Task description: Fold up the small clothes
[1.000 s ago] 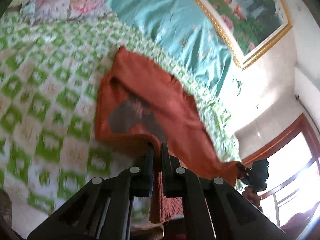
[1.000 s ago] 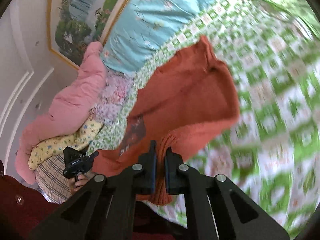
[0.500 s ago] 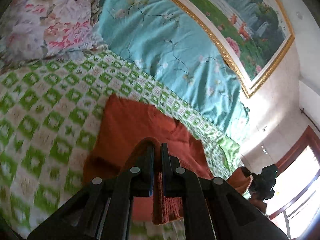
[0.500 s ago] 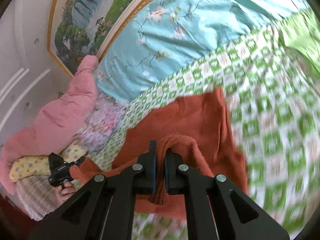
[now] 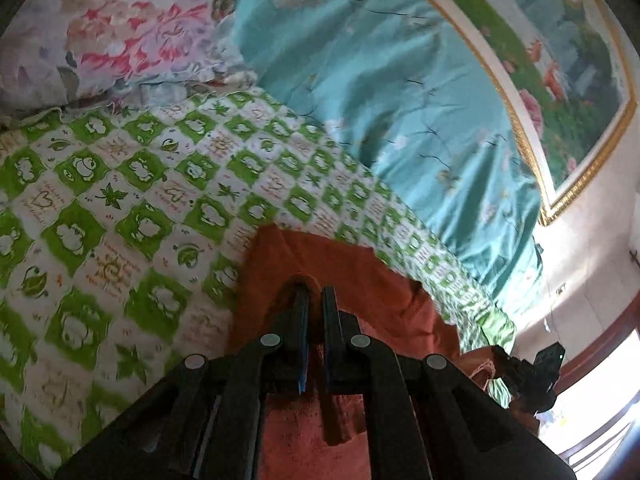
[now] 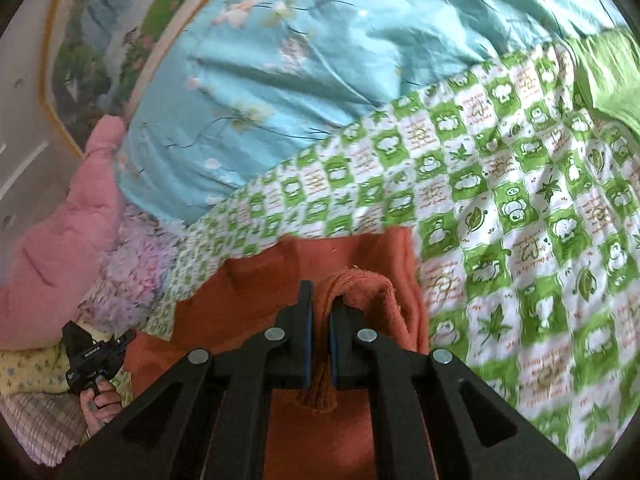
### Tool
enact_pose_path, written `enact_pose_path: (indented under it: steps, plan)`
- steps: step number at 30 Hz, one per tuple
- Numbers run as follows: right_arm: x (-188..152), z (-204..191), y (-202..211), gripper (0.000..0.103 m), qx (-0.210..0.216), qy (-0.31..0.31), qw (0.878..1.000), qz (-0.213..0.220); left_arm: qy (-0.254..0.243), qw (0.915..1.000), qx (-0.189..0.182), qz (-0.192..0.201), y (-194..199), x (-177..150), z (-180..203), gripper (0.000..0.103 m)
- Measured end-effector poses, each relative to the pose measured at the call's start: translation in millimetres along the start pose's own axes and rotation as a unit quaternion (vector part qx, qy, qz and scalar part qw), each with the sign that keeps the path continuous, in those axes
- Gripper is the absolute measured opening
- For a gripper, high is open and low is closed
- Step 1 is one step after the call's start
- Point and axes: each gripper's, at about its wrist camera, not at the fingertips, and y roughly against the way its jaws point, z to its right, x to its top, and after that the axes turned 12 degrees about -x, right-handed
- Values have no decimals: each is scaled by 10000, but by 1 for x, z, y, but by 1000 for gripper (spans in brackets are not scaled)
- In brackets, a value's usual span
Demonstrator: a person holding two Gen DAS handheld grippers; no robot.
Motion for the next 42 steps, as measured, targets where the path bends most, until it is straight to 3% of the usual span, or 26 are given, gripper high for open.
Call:
enact_pose_path:
  steps: [4,6,10,15,17,19,21,23,25,27,30,31,34,37,40,42]
  plan:
    - [11,8,-14,7,-92,-140,9998,67,-25,10000,-11,24,-14,13,-3,4]
    - [15,8,-20,7,-142,-125,9998,41,-85,9997,192,-92,-29,17,-5,4]
    - [12,12,-48,7,-504,-136,9983,-250,14,9979,552,-335,-56,15,-21,4]
    - [2,26,-64,10,-669,-375,9958,-505,208,9966,622,-491,-59,8,-34,6]
    - [1,30,-60,19,-669,-516,9948,-567,209,9960,654,-564,-49,3,-30,11]
    - [-1,32,-46,39,-738,-563,9944,-506,105,9964,565,-617,-35,-6,-19,13]
    - [-5,27,-25,42,-831,-415,9954,-239,-138,9958,444,-794,-26,-20,2,14]
    - [-15,12,-11,43,-793,-121,9967,-84,-380,9937,213,-1032,-28,-39,25,22]
    - [-34,-17,-16,43,-362,526,9970,-431,-548,9872,-71,-1498,-44,-62,45,30]
    - [-53,-43,-31,43,-184,1173,9886,-924,-702,9774,-227,-1981,-65,-83,58,31]
    - [-81,-77,-59,43,-20,2033,9662,-1586,-991,9591,330,-2632,-103,-103,65,31]
    - [-82,-80,-64,43,-25,2092,9639,-1647,-1086,9559,350,-2707,-109,-103,67,31]
    - [-74,-79,-76,43,-290,2155,9626,-1619,-1150,9546,384,-2721,-122,-91,66,29]
    - [-57,-68,-90,43,-706,2108,9637,-1478,-1051,9562,582,-2670,-137,-71,55,10]
    - [-36,-57,-99,43,-977,1915,9682,-1277,-925,9616,651,-2502,-147,-49,49,11]
    - [-25,-51,-98,43,-1187,1790,9710,-1053,-1140,9618,962,-2297,-154,-30,51,12]
